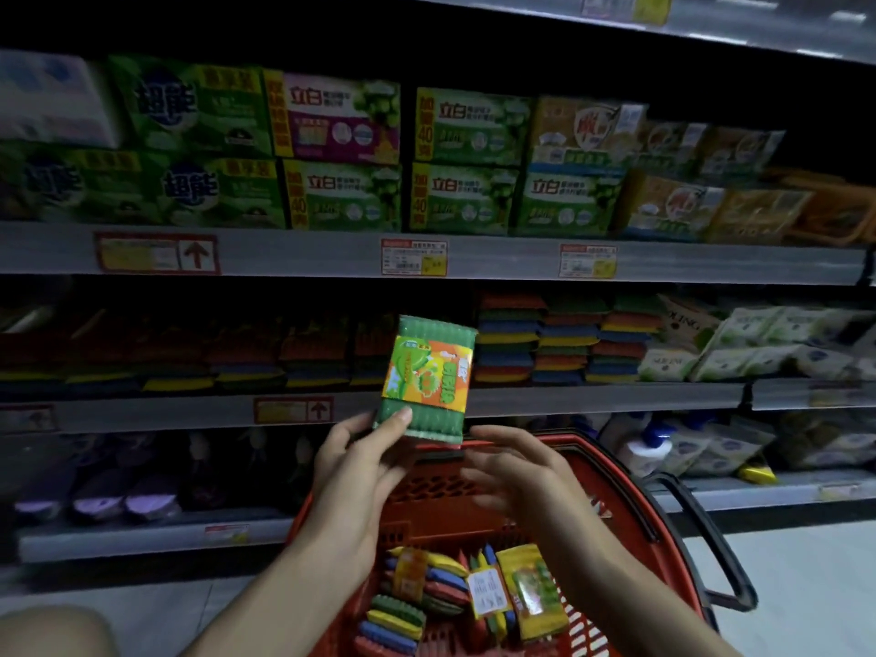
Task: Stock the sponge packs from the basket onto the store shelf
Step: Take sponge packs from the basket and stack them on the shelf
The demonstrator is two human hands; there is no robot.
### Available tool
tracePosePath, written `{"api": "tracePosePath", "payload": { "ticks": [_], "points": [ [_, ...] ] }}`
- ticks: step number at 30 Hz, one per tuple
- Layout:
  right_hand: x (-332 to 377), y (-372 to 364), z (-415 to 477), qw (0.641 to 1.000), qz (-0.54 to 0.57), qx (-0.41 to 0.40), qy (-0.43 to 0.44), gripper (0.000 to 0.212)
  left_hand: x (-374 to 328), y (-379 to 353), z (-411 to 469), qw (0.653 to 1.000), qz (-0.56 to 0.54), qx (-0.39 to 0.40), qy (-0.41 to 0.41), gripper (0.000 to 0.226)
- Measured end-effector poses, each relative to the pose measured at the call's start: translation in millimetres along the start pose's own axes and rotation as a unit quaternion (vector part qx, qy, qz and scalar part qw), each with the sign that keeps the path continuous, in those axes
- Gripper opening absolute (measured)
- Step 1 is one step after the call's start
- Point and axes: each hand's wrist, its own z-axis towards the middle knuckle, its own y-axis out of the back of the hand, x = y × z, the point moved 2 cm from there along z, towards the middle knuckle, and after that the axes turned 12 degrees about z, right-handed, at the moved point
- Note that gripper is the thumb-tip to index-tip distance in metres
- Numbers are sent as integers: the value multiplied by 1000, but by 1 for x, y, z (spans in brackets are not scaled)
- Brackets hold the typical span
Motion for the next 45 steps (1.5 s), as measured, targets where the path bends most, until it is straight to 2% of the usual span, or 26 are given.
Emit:
{"api": "tracePosePath", "payload": {
  "ticks": [7,10,14,22,41,45],
  "points": [
    [5,-17,3,992,-68,56,92,55,-8,-19,12,998,-47,-47,-23,36],
    [4,-20,14,989,-77,63,113,63,-10,-27,21,996,-39,-69,-39,42],
    [3,-23,31,988,-76,57,122,79,-15,-36,30,993,2,-92,-79,38],
    [12,-17,55,989,-57,22,138,80,-14,-48,42,978,111,-100,-147,15],
    [18,-20,95,992,-53,-15,114,89,-25,-56,83,966,233,-65,-86,59],
    [15,-15,99,990,-61,-19,122,76,-23,-60,86,965,245,-61,-73,60]
  ]
}}
